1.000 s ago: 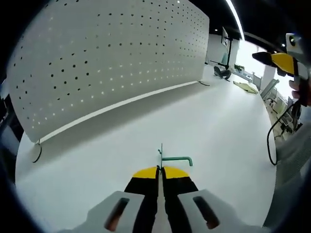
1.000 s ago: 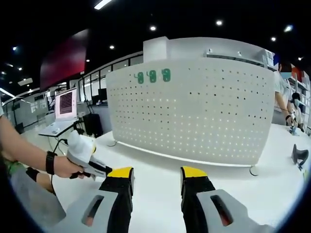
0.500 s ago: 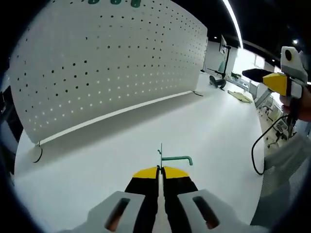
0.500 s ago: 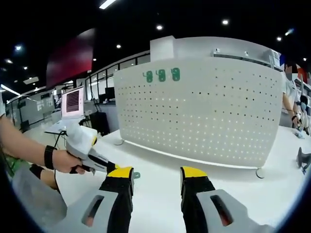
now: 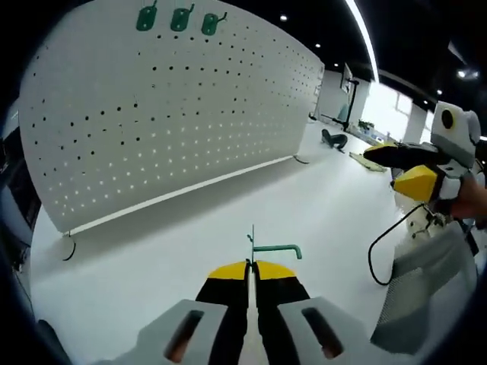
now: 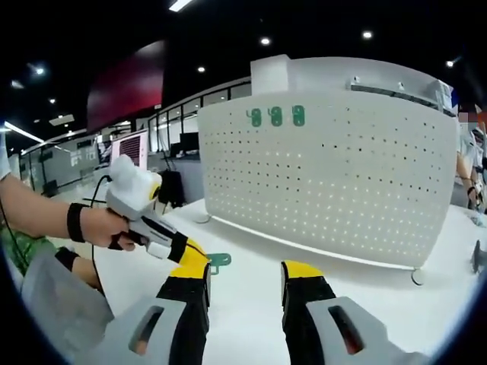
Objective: Insert the hook assembly into the mounting plate slot until the hook locks in place.
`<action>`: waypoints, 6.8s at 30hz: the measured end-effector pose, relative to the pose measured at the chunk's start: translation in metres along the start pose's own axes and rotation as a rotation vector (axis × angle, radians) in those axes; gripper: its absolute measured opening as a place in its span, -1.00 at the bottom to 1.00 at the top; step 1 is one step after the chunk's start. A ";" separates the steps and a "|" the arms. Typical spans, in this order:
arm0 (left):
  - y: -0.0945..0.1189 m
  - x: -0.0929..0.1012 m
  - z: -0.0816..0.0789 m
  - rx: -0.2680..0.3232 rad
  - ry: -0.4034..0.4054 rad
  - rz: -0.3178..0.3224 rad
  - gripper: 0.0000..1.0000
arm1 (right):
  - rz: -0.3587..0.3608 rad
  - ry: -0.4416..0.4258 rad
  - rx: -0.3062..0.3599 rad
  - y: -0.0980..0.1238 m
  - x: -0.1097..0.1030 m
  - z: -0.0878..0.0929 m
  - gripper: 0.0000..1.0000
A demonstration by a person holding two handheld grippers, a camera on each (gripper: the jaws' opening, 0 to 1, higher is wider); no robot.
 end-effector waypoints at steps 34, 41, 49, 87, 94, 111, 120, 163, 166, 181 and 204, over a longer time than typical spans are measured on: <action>0.039 0.052 -0.010 0.005 0.062 0.094 -0.96 | -0.170 0.094 -0.004 0.022 -0.038 0.005 -0.36; 0.045 0.073 -0.011 0.005 0.051 0.052 -0.96 | -0.225 0.085 0.029 0.028 -0.041 0.005 -0.37; 0.052 0.079 -0.011 0.002 0.025 0.060 -0.96 | -0.194 0.092 0.052 0.035 -0.048 -0.004 -0.37; 0.087 0.061 -0.021 0.057 -0.001 0.201 -0.96 | -0.028 0.092 0.047 0.042 -0.071 -0.025 -0.35; 0.075 0.060 -0.030 0.059 0.012 0.189 -0.96 | -0.054 0.104 0.058 0.036 -0.059 -0.025 -0.35; 0.039 0.070 -0.042 -0.007 0.043 0.131 -0.97 | -0.196 0.167 0.059 0.020 -0.030 -0.007 -0.37; 0.031 0.084 -0.045 -0.025 0.053 0.124 -0.97 | -0.242 0.217 0.050 0.021 -0.026 0.003 -0.47; 0.026 0.103 -0.043 -0.137 0.151 0.253 -0.97 | -0.201 0.538 -0.018 0.018 -0.029 0.012 -0.96; 0.027 0.102 -0.043 -0.143 0.157 0.255 -0.97 | -0.201 0.552 -0.014 0.018 -0.030 0.013 -0.97; 0.032 0.103 -0.039 -0.118 0.016 0.256 -0.94 | -0.157 0.539 -0.051 0.019 -0.038 0.012 -0.98; 0.053 0.093 -0.028 0.055 -0.044 0.266 -0.57 | -0.063 0.432 -0.042 0.017 -0.030 -0.003 -0.98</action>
Point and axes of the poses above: the point that each gripper's makers call its tool centre point, and the gripper's own axes: y roughly backward along the fingers, x roughly to its right, z roughly out of its underside, the point moved 7 cm from there along y, roughly backward along the fingers, and after that the axes turned 7 degrees about z, right-handed, at the moved point
